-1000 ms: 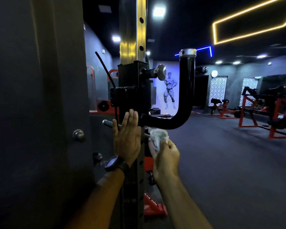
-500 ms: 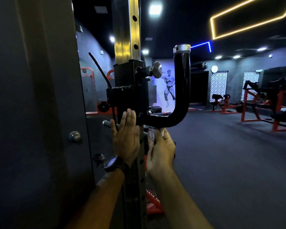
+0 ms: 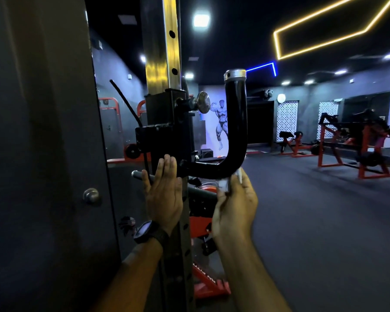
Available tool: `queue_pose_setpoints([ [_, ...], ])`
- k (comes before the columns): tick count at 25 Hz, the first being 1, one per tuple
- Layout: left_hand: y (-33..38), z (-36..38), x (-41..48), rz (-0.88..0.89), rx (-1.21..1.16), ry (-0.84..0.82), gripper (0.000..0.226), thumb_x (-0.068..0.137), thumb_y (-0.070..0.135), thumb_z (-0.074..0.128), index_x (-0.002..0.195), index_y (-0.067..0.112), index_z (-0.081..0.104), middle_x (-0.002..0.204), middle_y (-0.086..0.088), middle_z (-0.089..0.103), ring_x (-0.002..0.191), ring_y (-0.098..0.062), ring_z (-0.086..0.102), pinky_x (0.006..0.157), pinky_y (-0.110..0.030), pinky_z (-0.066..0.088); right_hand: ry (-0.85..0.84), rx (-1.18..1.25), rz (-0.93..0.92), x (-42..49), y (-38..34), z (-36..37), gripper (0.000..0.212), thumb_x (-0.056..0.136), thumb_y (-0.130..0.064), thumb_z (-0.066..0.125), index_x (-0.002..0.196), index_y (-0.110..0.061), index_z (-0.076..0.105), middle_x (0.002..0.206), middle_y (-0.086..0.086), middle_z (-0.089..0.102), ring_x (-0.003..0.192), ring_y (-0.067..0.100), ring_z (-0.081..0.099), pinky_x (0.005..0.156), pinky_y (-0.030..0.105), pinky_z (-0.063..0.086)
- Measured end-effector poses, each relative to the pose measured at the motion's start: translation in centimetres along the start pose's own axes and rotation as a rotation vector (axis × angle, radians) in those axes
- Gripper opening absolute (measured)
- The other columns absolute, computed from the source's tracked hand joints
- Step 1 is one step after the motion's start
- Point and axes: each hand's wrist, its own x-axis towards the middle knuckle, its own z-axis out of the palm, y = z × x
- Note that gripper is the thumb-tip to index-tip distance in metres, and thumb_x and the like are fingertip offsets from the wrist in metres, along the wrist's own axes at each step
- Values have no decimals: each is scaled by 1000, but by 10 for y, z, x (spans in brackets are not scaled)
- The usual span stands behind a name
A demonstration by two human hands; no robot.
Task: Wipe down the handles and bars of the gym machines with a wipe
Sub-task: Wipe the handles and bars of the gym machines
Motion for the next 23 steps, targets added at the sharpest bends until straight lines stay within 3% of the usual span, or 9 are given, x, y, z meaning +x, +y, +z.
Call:
queue_pose_setpoints([
  [2, 0, 1, 3, 3, -6, -4, 52, 99, 25, 33, 149, 14, 23, 152, -1, 29, 142, -12, 23, 120, -36, -11, -83, -14, -22, 2, -11, -2, 33, 101, -12, 47, 133, -13, 57, 129, 9, 62, 108, 13, 60, 86, 19, 51],
  [5, 1, 2, 1, -6, -7, -9, 53, 99, 26, 33, 150, 15, 21, 152, -1, 28, 142, -11, 22, 120, -35, -13, -134, -127, -137, 9, -29, -3, 30, 102, -14, 46, 127, -18, 63, 114, 6, 64, 101, 13, 56, 94, 29, 44],
  [8, 1, 2, 2, -12, -19, -3, 54, 99, 26, 33, 150, 15, 21, 152, -1, 28, 142, -10, 20, 120, -34, -13, -186, -284, -229, 6, -33, -7, 33, 103, -23, 45, 132, -27, 58, 118, -5, 59, 115, 11, 50, 108, 39, 36],
  [12, 1, -1, 3, 5, -7, -20, 53, 99, 26, 33, 149, 14, 23, 152, -2, 28, 141, -15, 24, 120, -33, -13, -174, -350, -295, 17, -53, 2, 28, 103, -20, 46, 122, -28, 63, 111, -7, 68, 107, 7, 60, 98, 30, 47],
  [15, -1, 0, 1, -2, -10, -13, 53, 99, 27, 32, 150, 15, 22, 152, -2, 29, 144, -10, 19, 120, -36, -11, -224, -436, -346, 16, -51, -1, 30, 103, -25, 45, 127, -17, 61, 116, -2, 66, 111, 13, 59, 99, 34, 45],
  [18, -1, 2, 1, -5, 9, -16, 53, 99, 28, 32, 150, 16, 21, 153, 0, 28, 147, 0, 5, 121, -38, -9, -153, -395, -378, 28, -63, 12, 25, 102, -22, 48, 121, -21, 65, 116, 0, 68, 110, 12, 62, 102, 41, 48],
  [21, -3, 2, 0, 9, 7, -23, 53, 100, 27, 32, 151, 15, 21, 153, 0, 27, 146, -7, 16, 120, -43, -3, -165, -445, -438, 27, -67, 17, 28, 102, -26, 48, 125, -23, 62, 123, -6, 66, 119, 8, 58, 105, 40, 46],
  [23, -3, 2, 0, -3, 3, -17, 52, 101, 30, 30, 151, 16, 21, 153, -1, 28, 147, -6, 13, 119, -45, -1, -156, -463, -479, 23, -67, 21, 29, 102, -25, 47, 127, -23, 61, 123, -7, 66, 118, 6, 58, 104, 39, 47],
])
